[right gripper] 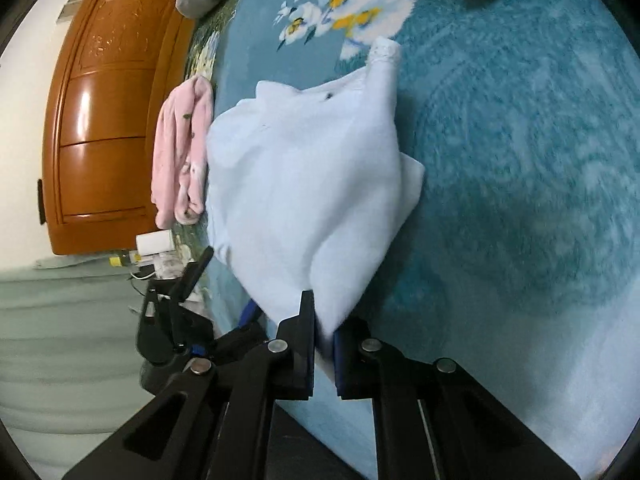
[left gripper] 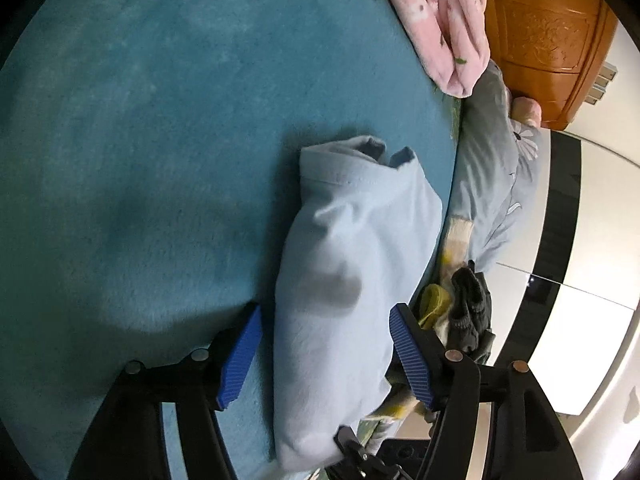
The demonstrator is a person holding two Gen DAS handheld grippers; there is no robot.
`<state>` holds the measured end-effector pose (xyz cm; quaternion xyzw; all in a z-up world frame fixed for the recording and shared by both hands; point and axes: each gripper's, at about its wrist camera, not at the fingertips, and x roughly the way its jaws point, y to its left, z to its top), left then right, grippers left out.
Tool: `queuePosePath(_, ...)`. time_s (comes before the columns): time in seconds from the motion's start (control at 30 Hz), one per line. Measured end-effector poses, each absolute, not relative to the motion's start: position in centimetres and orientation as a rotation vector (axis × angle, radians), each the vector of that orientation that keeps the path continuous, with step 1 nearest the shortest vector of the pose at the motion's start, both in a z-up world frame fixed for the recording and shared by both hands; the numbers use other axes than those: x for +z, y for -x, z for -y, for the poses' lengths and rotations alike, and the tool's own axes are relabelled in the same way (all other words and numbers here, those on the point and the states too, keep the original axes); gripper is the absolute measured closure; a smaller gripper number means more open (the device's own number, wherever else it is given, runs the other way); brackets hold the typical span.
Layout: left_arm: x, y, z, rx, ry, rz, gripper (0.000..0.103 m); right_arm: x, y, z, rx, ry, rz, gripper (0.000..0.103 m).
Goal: Fold clothes
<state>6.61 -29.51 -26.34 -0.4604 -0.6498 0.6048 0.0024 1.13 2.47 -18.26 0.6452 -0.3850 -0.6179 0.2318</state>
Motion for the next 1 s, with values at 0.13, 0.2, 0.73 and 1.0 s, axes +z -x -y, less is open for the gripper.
queuePosePath(0.13,-26.3,-6.4,30.2,1.864,1.466,2.037,0.023,-16.7,-2.0,-3.0,-1.704,-1.757,0.97,0.096)
queuePosePath(0.2,-26.0,-6.0,29.6,1.88,1.481,1.996,0.022,-16.2,-2.4,-4.2,-1.719,-1.772,0.921,0.096)
queuePosePath(0.73,-25.5,0.3,25.0,1.87,1.656,1.556,0.021,-18.1,-2.0,-11.2,-1.941,-1.771,0.965,0.048)
queuePosePath(1.0,-25.1,-0.6,25.6,1.896,1.717,1.543,0.072,-19.6,-1.5,-9.5,-1.92,-1.838,1.066,0.092)
